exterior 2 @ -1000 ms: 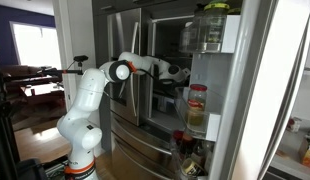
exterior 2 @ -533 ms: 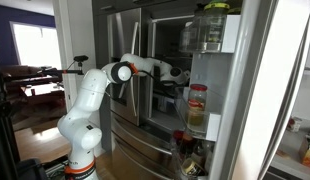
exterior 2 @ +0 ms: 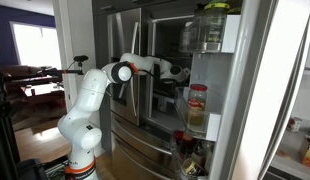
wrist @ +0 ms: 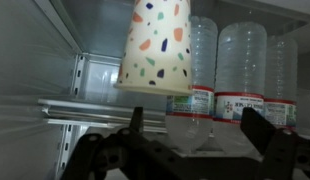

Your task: Put the cup inside the fridge

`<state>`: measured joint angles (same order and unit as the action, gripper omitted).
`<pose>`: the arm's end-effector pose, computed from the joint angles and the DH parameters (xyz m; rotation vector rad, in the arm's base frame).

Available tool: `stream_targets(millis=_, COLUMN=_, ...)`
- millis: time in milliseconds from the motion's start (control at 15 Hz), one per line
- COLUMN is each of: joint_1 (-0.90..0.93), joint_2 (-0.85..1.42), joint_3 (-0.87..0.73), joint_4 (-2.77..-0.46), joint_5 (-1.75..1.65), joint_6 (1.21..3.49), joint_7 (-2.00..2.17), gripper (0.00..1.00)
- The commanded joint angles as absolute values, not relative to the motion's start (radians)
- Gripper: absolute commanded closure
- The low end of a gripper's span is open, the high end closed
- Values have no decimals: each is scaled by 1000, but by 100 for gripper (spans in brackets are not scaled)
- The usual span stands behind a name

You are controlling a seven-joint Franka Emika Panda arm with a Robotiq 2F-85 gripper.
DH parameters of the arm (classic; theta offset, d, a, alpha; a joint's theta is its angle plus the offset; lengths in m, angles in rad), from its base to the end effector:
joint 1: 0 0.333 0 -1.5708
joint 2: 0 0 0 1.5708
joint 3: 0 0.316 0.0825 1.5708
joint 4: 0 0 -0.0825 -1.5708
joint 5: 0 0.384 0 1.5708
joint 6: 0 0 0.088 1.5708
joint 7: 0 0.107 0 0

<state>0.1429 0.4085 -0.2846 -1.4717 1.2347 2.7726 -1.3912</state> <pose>0.7116 -0.1036 0.5394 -2.5750 -0.4607 -1.6703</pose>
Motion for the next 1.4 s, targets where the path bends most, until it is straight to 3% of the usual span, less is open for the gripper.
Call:
stream_targets(millis=0, joint_1=141, joint_2=386, joint_3=-273, joint_4=-1462, joint_5=1257, joint_6=2782, joint_7=-1435, gripper=0)
stream_targets(millis=667, joint_1=284, joint_2=317, joint_3=-350, joint_4=-1596, joint_5=1145, joint_6=3118, joint_7=-1134, gripper=0)
stream_targets(millis=733, joint_1=198, joint_2=289, joint_3=-237, joint_4=-1646, joint_5=1024, joint_6=3189, joint_7=-1024, gripper=0)
stream_targets(millis=800, joint_1=195, joint_2=275, joint_3=-234, joint_4=-1682, joint_5=977, joint_6=3228, joint_7=-963, gripper=0)
stream_targets(millis=867, joint_1=323, joint_2=270, joint_3=-394, joint_4=-1720, joint_5=1012, joint_6=3227, joint_7=-926, gripper=0)
stream_targets(millis=1333, joint_1=462, joint_2=202, joint_3=-607, joint_4=-1843, joint_5=965, joint_6=3158, joint_7=-712, gripper=0)
